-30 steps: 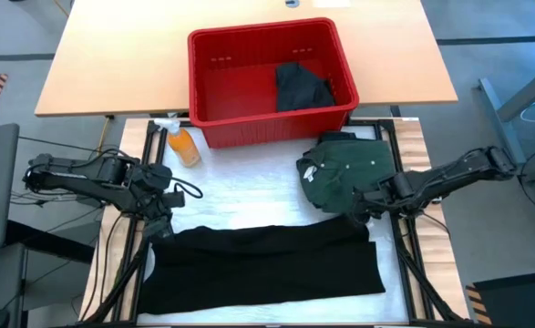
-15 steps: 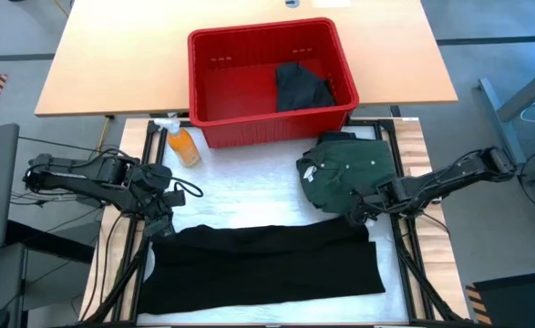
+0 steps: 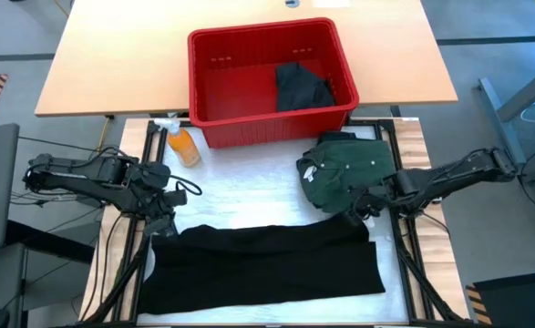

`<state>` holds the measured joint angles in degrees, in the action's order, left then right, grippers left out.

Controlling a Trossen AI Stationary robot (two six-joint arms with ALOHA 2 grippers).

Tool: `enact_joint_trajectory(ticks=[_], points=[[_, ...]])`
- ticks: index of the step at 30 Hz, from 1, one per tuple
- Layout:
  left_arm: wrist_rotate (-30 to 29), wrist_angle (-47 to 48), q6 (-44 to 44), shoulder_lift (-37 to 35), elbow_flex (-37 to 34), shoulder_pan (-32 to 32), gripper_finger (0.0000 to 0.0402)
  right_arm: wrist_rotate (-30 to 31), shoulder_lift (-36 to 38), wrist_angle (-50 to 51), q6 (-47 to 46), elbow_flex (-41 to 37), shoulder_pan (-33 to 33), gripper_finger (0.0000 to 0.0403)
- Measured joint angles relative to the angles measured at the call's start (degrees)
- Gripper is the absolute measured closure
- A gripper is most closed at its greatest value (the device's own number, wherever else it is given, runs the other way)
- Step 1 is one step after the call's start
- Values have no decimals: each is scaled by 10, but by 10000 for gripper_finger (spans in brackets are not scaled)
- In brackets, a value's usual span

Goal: Fold laundry
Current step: Fold the black shirt

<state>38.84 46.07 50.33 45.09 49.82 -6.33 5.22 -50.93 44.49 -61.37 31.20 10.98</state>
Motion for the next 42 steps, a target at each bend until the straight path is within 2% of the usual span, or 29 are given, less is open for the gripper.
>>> enact_joint_trajectory(ticks=[4, 7, 11, 16, 21, 29, 34, 39, 42], points=[[23, -74, 21, -4, 0, 0, 401, -31, 14, 88, 64, 87, -10, 385], [46, -96, 42, -9, 0, 0, 401, -65, 15, 190, 126, 162, -18, 385], [57, -78, 66, -25, 0, 0, 401, -82, 15, 306, 200, 255, -17, 385], [58, -27, 92, -45, 0, 0, 401, -85, 15, 336, 228, 334, -16, 385], [40, 38, 80, -50, 0, -2, 401, -130, 3, 340, 208, 341, -1, 385], [-17, 56, 66, -34, -2, -51, 401, -186, -39, 347, 135, 339, 115, 385], [-40, 55, 58, 8, -33, -97, 401, -186, -82, 343, 72, 339, 186, 385], [-29, 46, 45, 54, -62, -131, 402, -186, -134, 315, 25, 339, 251, 385], [-10, 1, 58, 78, -78, -148, 401, -189, -166, 296, 1, 339, 280, 385]])
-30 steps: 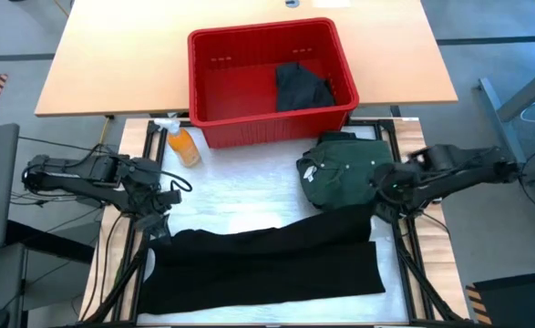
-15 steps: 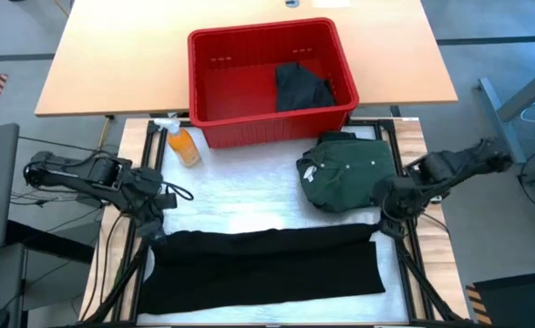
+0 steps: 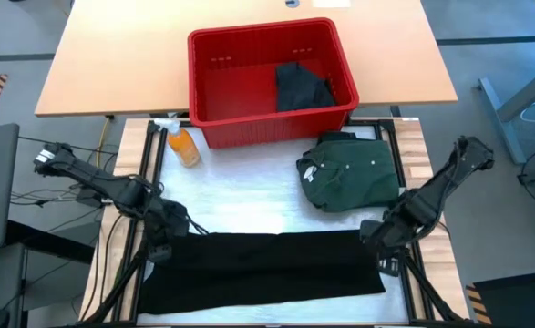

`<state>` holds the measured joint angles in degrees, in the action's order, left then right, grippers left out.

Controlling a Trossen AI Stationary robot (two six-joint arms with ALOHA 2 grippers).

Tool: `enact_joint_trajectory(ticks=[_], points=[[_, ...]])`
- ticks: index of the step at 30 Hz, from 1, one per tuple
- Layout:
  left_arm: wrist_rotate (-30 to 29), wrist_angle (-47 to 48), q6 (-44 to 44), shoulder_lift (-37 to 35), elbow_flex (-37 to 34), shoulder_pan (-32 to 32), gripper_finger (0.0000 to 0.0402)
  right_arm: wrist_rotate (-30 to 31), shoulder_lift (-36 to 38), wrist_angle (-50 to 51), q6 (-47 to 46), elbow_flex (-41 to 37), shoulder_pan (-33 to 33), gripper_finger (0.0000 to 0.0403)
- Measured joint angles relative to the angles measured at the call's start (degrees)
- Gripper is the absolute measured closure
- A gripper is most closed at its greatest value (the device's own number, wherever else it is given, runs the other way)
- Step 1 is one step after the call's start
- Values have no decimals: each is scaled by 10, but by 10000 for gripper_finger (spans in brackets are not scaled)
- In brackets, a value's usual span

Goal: Fold laundry
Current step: Fold the black shirt

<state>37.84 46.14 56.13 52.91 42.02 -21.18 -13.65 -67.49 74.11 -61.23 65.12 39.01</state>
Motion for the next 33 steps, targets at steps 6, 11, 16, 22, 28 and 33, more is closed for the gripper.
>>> enact_joint_trajectory(ticks=[6, 11, 16, 22, 28, 33], points=[[33, -70, 11, 56, -3, -39, 402, -1, -47, -38, -37, 0, 37, 385], [52, -111, 12, 103, -3, -61, 402, -9, -93, -49, -24, 0, 49, 385], [58, -148, 20, 136, -3, -79, 402, -19, -135, -59, -6, 0, 49, 371], [53, -187, 36, 159, -3, -99, 401, -74, -167, -61, 11, 0, 39, 331], [49, -210, 50, 183, -3, -117, 402, -96, -134, -63, -5, 0, 32, 260], [26, -222, 65, 195, -3, -131, 392, -32, -63, -71, -112, -32, 32, 208]])
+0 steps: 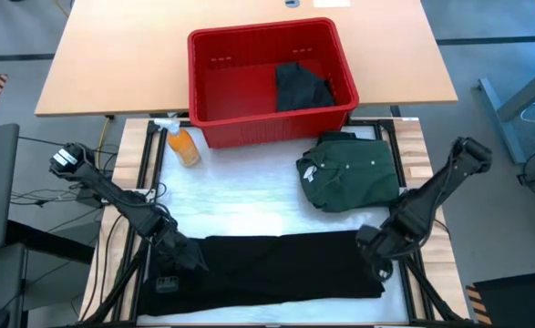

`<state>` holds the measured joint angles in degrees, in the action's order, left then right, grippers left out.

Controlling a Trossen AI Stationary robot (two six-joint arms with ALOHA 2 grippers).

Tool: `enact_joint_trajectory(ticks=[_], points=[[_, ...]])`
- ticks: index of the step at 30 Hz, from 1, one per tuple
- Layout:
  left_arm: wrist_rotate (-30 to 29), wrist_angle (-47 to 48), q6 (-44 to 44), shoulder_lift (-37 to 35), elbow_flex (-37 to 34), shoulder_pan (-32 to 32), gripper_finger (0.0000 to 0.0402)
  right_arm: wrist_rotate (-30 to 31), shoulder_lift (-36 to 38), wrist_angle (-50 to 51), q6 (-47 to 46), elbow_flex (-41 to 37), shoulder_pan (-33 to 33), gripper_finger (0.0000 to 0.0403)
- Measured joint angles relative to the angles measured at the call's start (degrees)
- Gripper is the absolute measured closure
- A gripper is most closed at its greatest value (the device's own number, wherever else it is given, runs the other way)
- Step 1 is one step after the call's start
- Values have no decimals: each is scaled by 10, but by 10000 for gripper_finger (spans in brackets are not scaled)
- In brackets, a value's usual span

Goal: Fold laundry
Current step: Fold the black shirt

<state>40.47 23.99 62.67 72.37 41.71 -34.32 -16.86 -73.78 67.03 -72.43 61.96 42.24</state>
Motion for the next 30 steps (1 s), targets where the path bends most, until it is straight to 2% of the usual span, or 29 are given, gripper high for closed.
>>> enact_joint_trajectory(ticks=[5, 8, 12, 14, 16, 25, 30], points=[[-49, 10, -19, 0, 0, -6, 341, 55, 81, -117, -160, -150, 3, 192], [-61, 21, -20, 0, 0, -6, 302, 79, 113, -144, -233, -219, 8, 185], [-34, 52, -24, -2, 0, -1, 258, 86, 125, -163, -273, -265, 10, 173], [-26, 68, -30, -6, 0, 1, 244, 109, 122, -184, -276, -276, 16, 169], [-43, 67, -39, -8, 0, 2, 235, 122, 113, -215, -277, -284, 21, 168], [-211, 73, -130, -8, 0, 10, 232, 123, 39, -283, -311, -312, 37, 167], [-277, 130, -182, 7, 0, 28, 234, 142, -21, -304, -316, -310, 37, 187]])
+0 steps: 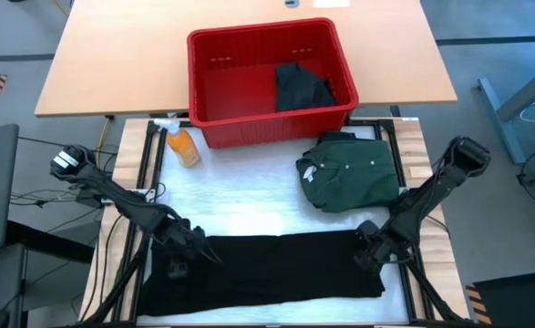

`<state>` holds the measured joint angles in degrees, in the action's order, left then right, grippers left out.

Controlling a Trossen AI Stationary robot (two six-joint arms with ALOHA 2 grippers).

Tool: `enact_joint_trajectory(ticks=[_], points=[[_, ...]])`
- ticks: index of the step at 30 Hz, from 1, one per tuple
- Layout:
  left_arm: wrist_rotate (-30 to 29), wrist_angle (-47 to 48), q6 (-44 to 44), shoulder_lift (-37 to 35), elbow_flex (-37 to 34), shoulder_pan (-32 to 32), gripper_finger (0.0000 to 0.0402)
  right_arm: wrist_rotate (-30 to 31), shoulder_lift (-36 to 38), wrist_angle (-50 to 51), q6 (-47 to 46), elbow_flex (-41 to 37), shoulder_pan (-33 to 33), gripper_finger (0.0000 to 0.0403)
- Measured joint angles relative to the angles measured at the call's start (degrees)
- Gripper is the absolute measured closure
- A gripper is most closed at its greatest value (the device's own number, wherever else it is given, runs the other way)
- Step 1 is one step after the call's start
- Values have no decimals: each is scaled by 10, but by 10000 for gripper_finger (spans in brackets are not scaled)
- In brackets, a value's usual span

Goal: Fold laundry
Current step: Fold the black shirt

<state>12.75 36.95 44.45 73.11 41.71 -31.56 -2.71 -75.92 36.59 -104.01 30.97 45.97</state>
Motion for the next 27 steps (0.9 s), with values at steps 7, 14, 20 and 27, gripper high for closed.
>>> enact_joint_trajectory(ticks=[7, 14, 20, 27], points=[[-15, 23, -66, 65, 0, 16, 234, 13, -21, 3, 37, 23, -13, 349], [-45, 70, -110, 104, 0, 39, 235, -2, 50, 91, 48, 27, -15, 371], [6, 127, -118, 113, -24, 64, 235, -23, 119, 252, 25, 74, -6, 377], [-21, 149, -129, 59, -22, 87, 235, -24, 159, 341, 23, 109, -20, 377]])
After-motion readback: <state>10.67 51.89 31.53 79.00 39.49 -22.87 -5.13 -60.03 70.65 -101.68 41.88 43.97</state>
